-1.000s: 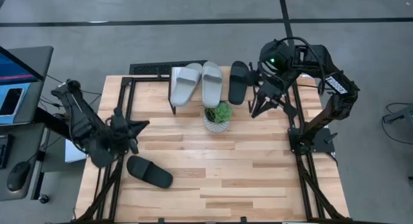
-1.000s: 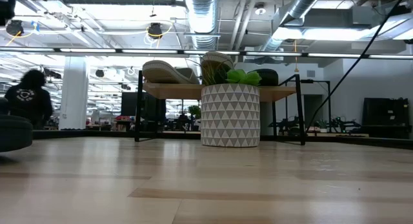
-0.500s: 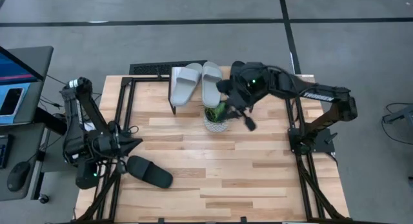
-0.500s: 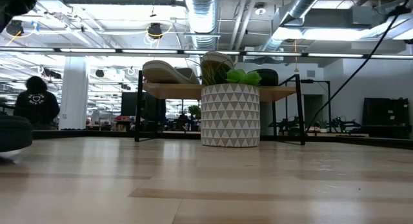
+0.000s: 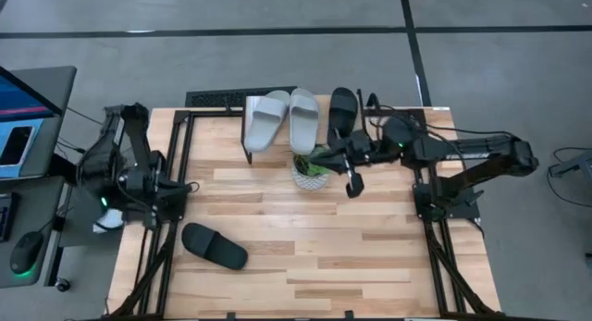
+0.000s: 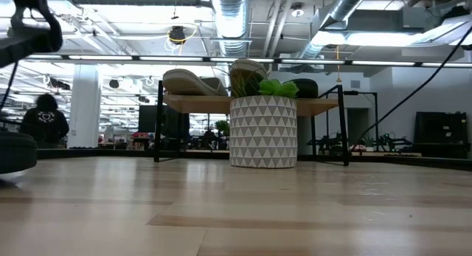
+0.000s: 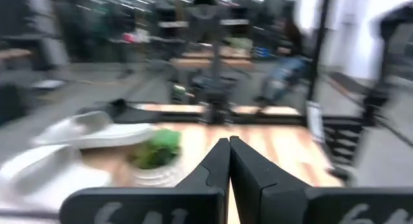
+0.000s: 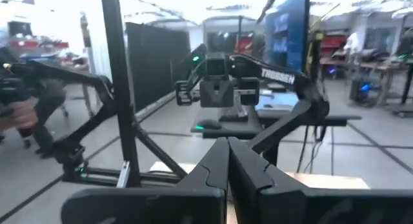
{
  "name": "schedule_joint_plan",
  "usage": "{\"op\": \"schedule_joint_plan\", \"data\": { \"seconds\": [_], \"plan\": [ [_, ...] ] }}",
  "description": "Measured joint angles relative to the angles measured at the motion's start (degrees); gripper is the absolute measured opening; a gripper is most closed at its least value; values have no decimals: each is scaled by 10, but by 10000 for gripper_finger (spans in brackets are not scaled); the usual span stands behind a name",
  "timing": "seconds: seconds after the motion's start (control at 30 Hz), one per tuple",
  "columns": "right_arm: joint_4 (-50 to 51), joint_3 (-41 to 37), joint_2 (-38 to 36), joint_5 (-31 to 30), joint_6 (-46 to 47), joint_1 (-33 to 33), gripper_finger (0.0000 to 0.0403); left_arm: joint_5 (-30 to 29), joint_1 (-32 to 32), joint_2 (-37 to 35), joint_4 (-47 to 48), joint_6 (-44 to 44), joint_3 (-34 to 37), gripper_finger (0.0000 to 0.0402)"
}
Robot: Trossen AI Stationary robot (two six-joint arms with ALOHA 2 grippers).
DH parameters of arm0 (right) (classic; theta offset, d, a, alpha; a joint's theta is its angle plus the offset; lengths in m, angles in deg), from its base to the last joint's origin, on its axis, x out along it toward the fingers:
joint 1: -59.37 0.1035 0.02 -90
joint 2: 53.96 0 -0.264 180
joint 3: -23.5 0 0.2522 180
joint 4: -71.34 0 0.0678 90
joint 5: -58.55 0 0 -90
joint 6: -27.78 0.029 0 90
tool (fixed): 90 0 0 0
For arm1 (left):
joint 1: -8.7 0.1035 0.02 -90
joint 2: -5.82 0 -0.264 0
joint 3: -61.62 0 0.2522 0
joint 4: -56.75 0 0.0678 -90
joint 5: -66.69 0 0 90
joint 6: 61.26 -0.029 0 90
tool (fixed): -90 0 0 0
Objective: Pick and place slides into the shelf
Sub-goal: Put the black slide on the shelf
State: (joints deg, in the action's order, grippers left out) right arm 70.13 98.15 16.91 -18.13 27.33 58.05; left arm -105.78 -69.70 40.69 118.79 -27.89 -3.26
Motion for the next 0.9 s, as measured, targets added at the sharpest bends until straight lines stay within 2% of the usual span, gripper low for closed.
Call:
{"op": "schedule_joint_plan", "data": {
  "seconds": [0.1,0.23,0.33,0.47,0.53,0.63,0.7,0.83,0.9],
  "plan": [
    [-10,-25,-23,-2,-2,23,0,109,2,-26,-153,-188,0,0],
    [-9,-45,-41,-2,-19,50,0,340,35,-44,-400,-490,-1,0],
    [-8,-45,-48,-3,-31,67,0,459,70,-55,-451,-597,-1,0],
    [7,-45,-60,-1,-54,90,0,572,131,-68,-409,-598,1,0],
    [27,-45,-70,-1,-55,97,0,615,171,-68,-422,-596,9,0],
    [54,-45,-86,-1,-52,103,0,718,241,-70,-450,-580,33,0],
    [60,-45,-94,-2,-52,107,0,773,296,-70,-481,-556,53,0],
    [60,-45,-105,-1,-45,108,0,834,410,-54,-538,-479,109,0],
    [69,-45,-111,-1,-42,108,0,891,464,-36,-582,-428,141,0]
  ]
}}
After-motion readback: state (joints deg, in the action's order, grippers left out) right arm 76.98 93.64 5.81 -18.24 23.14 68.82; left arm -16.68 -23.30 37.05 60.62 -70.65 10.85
